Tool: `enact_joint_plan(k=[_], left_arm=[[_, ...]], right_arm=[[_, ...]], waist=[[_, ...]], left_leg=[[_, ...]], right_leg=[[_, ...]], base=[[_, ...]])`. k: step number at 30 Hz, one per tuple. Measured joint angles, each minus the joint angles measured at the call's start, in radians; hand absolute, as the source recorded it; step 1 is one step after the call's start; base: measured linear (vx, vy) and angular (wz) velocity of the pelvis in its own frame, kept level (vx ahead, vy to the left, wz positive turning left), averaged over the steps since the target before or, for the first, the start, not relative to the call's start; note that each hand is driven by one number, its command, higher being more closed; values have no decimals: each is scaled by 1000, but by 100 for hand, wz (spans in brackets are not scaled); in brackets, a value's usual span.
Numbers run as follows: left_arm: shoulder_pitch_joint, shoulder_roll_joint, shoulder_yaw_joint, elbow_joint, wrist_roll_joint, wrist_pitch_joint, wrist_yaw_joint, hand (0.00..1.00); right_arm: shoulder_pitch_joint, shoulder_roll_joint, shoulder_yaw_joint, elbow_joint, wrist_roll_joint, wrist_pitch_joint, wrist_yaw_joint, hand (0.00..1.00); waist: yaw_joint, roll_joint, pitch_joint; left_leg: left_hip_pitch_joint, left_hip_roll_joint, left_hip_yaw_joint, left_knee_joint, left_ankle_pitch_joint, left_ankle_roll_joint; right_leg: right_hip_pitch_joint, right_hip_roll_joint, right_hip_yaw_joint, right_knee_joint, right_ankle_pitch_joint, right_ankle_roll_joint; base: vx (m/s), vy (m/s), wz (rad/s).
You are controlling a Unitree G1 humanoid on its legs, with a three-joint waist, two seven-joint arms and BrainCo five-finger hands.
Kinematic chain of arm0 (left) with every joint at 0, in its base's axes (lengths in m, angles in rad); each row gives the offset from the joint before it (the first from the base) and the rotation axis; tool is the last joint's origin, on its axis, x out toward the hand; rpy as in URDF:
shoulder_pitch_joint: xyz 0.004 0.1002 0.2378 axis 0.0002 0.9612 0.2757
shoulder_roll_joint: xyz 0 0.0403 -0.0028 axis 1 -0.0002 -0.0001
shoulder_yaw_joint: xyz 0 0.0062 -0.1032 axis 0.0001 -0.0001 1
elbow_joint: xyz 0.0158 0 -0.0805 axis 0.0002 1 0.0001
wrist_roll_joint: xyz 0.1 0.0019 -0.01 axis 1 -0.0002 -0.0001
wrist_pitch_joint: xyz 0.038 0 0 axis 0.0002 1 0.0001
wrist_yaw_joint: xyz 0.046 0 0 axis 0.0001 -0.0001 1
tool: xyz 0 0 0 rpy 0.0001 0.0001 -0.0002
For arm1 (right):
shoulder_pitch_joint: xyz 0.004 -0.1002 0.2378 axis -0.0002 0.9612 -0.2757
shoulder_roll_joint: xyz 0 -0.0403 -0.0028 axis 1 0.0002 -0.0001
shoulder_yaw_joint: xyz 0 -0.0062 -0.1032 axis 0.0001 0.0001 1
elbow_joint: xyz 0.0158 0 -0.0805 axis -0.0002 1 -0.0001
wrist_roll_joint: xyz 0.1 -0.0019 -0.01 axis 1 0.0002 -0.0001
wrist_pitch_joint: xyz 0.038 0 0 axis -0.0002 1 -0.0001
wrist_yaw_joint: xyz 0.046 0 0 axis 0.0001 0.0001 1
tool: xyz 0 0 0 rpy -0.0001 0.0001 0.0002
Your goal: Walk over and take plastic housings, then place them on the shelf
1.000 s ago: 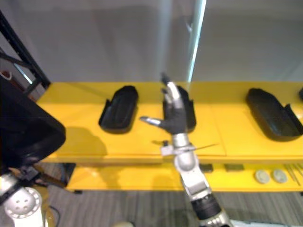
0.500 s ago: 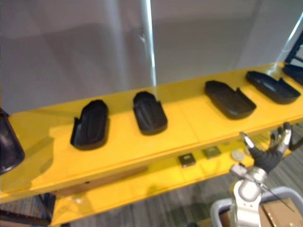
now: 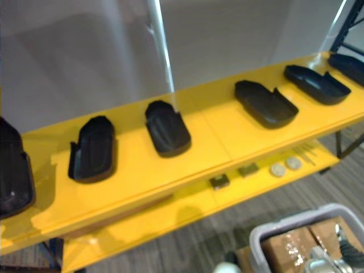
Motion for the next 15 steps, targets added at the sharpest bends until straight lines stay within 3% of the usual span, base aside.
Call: enact_joint_plan(k=[8,13,14,15], left_arm=[[-81,26,-78,79,36,74,-41,100],[-92,26,-79,93,35,86,-40,100],[-92,26,-79,96,35,86,-39,0],[-92,26,-79,97,34,87,-39,0]], right_arm=[[0,2,-5,166,11,-29,21,0],[1,5,-8,211,32,-34,39,0],[1,5,-8,216,33,-34,39,0],[1,5,-8,218,33,-34,39,0]], waist=[[4,-31,7],[2,-45,9],[0,-48,9],[1,-49,10]], left_leg=[[-1,-5,4,22,-17,1],[0,-14,4,33,-26,11],[0,-17,6,34,-28,13],[0,-17,6,35,-29,14]], right_leg=[[7,-8,3,-1,5,6],[14,-21,-3,-1,6,7],[14,-24,-3,-2,7,6],[14,-24,-3,-2,8,4]], base=[[-1,9,-1],[6,29,1],[0,0,0],[-17,19,-4]])
